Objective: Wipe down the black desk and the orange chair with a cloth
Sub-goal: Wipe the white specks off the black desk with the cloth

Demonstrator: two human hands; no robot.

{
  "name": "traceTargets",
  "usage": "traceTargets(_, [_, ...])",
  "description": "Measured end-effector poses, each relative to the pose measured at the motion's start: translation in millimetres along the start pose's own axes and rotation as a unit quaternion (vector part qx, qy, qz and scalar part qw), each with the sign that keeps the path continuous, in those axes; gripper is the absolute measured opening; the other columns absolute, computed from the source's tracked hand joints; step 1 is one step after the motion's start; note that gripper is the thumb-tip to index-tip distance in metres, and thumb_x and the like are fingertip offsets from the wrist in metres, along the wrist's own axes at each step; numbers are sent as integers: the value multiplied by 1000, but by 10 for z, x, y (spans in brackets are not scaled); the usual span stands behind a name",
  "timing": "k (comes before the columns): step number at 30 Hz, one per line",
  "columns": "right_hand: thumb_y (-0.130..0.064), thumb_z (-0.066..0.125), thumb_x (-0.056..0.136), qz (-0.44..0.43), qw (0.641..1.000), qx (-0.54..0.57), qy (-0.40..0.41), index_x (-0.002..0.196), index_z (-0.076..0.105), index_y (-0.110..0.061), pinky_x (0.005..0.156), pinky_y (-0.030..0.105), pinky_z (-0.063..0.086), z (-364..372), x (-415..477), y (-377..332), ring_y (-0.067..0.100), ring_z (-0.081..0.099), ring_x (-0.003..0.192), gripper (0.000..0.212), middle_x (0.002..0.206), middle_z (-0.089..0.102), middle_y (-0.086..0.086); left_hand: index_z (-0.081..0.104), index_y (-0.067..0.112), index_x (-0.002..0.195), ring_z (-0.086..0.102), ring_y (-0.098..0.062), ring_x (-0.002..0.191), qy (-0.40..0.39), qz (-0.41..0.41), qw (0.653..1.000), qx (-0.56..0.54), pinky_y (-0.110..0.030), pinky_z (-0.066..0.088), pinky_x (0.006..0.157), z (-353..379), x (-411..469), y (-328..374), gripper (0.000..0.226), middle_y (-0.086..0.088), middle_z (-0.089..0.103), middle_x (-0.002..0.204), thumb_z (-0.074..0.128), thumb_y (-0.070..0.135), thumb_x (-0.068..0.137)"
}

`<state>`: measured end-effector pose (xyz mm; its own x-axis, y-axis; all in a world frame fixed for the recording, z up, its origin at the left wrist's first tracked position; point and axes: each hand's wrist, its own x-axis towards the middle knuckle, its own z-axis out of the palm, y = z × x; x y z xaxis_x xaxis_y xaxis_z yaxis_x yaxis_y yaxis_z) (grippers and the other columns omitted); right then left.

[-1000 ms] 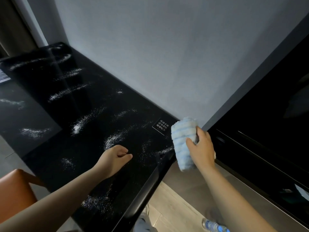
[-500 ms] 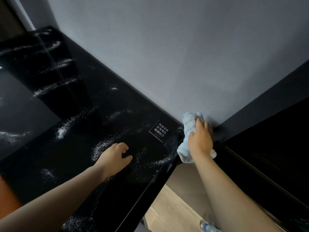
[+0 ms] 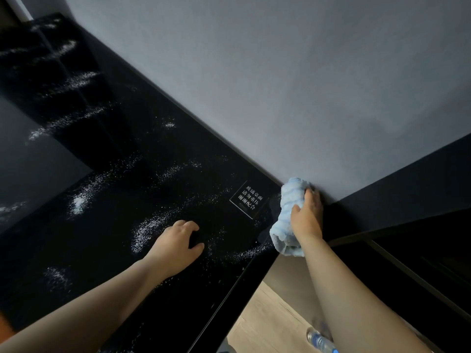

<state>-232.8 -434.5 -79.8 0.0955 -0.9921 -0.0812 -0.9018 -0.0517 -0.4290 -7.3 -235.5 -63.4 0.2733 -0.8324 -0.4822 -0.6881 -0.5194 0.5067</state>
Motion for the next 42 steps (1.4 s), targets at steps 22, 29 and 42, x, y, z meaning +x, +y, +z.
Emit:
traceTargets(22, [-13, 43, 93, 4, 996, -40, -86, 144, 33, -9, 115, 36, 23, 257, -99, 68, 29, 28, 138, 53, 151, 32, 11, 12, 25, 154, -3, -27, 149, -105, 51, 986, 119, -36, 12, 120, 162, 128, -159, 76, 2, -4, 162, 54, 43, 94])
traceTargets(29, [-9, 47, 91, -11, 996, -30, -85, 144, 33, -6, 113, 36, 27, 282, -302, 57, 32, 32, 136, 55, 148, 36, 14, 14, 22, 154, 0, -26, 149, -113, 52, 987, 105, -31, 10, 119, 90, 137, -159, 77, 3, 0, 162, 56, 41, 93])
traceTargets(42, [-13, 49, 92, -24, 996, -41, -81, 141, 38, -8, 111, 38, 32, 363, -833, 45, 28, 31, 137, 50, 148, 36, 11, 11, 25, 154, -3, -25, 149, -114, 62, 980, 153, -44, 9, 121, 220, -312, -163, 82, 0, -1, 162, 56, 50, 90])
